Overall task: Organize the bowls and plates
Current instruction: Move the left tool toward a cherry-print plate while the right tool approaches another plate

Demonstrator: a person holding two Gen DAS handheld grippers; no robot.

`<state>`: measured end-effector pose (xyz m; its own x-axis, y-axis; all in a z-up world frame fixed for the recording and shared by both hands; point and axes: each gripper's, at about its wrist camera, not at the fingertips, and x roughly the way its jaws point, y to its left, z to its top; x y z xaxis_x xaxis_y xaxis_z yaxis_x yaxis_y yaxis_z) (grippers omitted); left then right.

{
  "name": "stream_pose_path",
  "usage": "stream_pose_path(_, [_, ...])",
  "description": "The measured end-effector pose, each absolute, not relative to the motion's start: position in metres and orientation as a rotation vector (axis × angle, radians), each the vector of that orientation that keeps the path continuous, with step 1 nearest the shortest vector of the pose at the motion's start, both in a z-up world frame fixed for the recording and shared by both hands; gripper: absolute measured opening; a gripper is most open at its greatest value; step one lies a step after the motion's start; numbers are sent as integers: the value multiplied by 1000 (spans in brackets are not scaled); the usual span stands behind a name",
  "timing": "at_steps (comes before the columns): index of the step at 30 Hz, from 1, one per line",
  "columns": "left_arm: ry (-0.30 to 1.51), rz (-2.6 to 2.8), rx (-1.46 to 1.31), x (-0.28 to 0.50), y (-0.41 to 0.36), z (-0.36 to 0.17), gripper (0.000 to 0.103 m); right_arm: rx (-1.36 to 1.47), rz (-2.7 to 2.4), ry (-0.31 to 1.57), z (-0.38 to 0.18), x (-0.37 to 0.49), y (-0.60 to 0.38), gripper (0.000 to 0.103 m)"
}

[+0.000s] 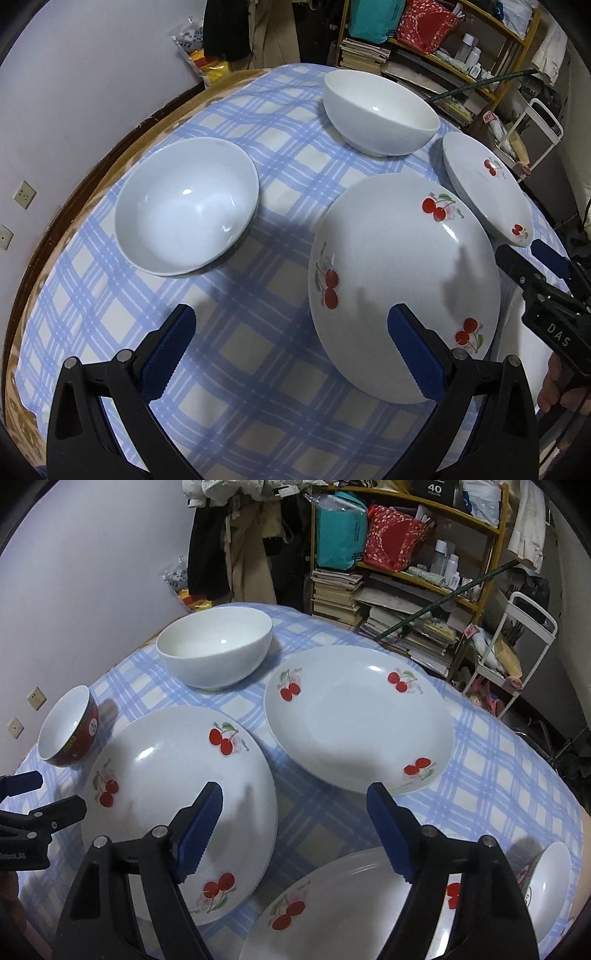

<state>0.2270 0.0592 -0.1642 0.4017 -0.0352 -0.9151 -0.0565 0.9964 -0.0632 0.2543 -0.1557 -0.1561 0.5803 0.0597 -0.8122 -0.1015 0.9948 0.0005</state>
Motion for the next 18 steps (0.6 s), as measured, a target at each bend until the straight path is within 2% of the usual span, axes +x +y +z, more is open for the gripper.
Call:
stream_pose_path(8, [1198, -18, -127, 232, 59, -176, 102, -37, 107, 973, -167, 260, -154, 84])
stream_pose_path(10, [1200, -17, -134, 234, 60, -177, 97, -36, 114, 979, -169, 262, -153, 84])
stream_pose_path(13, [1210, -5, -136, 237, 61, -182, 96, -23, 116, 981, -172, 263, -153, 84])
stream_pose_path(18, [1237, -21, -151, 243, 62, -191, 75, -26, 140, 993, -178, 266, -148, 84])
